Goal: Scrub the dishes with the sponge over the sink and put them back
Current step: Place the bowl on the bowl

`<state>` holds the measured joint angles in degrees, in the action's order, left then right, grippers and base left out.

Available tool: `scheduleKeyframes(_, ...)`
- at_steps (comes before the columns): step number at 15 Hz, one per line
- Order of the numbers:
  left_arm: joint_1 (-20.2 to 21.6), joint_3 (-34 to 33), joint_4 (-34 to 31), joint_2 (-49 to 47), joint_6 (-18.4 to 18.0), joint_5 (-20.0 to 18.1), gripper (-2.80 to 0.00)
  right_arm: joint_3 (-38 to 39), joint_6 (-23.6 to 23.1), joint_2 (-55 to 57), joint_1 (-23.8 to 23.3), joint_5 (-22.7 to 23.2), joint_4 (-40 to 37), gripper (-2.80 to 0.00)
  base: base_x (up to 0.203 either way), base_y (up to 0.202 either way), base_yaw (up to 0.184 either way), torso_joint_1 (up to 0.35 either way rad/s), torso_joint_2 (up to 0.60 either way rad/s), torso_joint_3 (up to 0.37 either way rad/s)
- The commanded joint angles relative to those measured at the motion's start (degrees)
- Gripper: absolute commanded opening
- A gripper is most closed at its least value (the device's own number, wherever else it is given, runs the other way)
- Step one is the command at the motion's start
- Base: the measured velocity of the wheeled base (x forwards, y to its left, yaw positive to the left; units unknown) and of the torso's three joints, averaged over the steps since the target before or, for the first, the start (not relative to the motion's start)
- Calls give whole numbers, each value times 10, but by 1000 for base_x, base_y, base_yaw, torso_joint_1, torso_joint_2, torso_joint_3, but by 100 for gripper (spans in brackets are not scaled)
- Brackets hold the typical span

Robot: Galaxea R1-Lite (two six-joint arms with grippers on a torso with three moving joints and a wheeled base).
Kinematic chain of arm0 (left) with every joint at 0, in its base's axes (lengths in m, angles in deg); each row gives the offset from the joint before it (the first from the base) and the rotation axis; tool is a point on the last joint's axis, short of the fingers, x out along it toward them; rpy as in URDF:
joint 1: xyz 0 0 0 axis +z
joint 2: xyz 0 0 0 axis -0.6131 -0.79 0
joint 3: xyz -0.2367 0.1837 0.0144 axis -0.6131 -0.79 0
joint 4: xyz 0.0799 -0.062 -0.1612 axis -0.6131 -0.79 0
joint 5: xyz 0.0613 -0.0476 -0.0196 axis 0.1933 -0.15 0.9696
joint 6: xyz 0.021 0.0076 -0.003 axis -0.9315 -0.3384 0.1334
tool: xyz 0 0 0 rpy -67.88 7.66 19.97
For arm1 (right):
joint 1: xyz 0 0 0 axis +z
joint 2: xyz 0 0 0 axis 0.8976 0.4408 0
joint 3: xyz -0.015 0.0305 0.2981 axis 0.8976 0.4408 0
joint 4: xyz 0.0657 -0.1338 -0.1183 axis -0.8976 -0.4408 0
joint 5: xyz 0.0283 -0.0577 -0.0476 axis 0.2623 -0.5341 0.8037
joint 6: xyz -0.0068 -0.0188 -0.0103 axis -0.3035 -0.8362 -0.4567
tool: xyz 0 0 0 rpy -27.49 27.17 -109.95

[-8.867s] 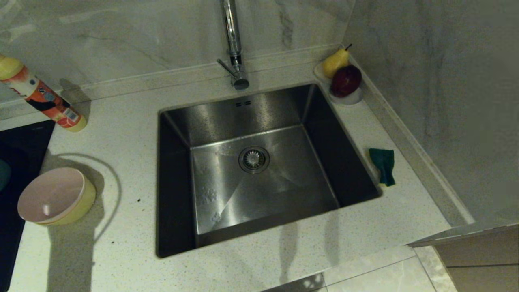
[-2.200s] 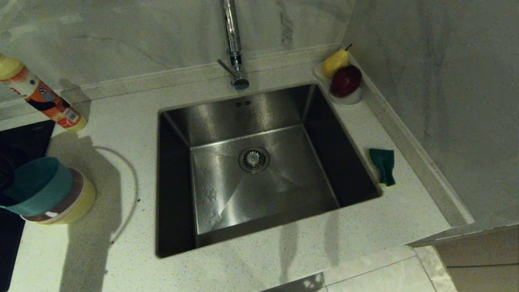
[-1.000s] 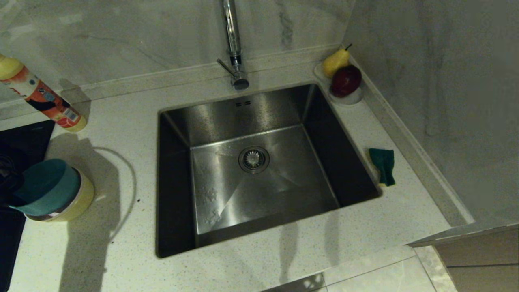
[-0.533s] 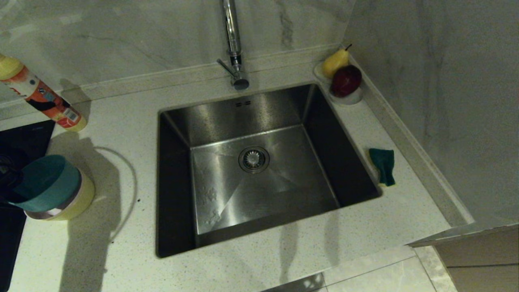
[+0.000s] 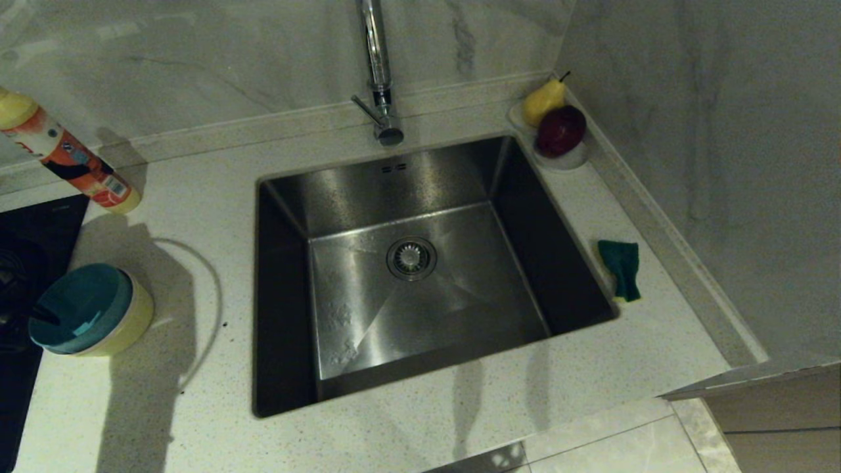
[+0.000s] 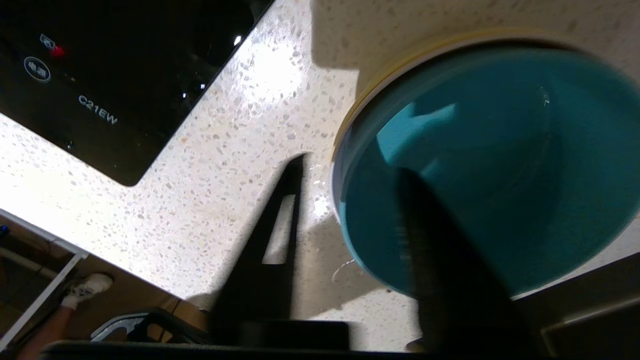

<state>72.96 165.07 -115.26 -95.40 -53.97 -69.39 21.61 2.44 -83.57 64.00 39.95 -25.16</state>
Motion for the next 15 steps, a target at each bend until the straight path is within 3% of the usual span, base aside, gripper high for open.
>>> scheduleKeyframes(1, 1, 7, -1, 0, 5, -2, 0, 0, 0, -1, 0, 0, 0, -280, 0, 0, 0, 0, 0, 0)
scheduleKeyframes(4, 1, 34, 27, 32, 19, -8, 0, 0, 0, -1, 0, 0, 1, -280, 0, 0, 0, 0, 0, 0)
scheduleKeyframes(7, 2, 107, 47, 74, 44, -6, 0, 0, 0, -1, 0, 0, 1, -280, 0, 0, 0, 0, 0, 0)
scheduleKeyframes(8, 1, 122, 48, 86, 46, -4, -280, 0, 0, -1, 0, 0, 1, -280, 0, 0, 0, 0, 0, 0)
scheduleKeyframes(11, -3, 169, 51, 103, 28, -5, -280, 0, 0, -1, 0, -1, 1, -280, 0, 0, 0, 0, 0, 0)
scheduleKeyframes(13, -34, 171, 66, 124, -39, -5, -280, 0, 0, 0, 0, 0, 1, -280, 0, 0, 0, 0, 0, 0)
scheduleKeyframes(15, -96, 160, 73, 152, -114, 6, -280, 0, 0, -1, 0, 0, 1, -280, 0, 0, 0, 0, 0, 0)
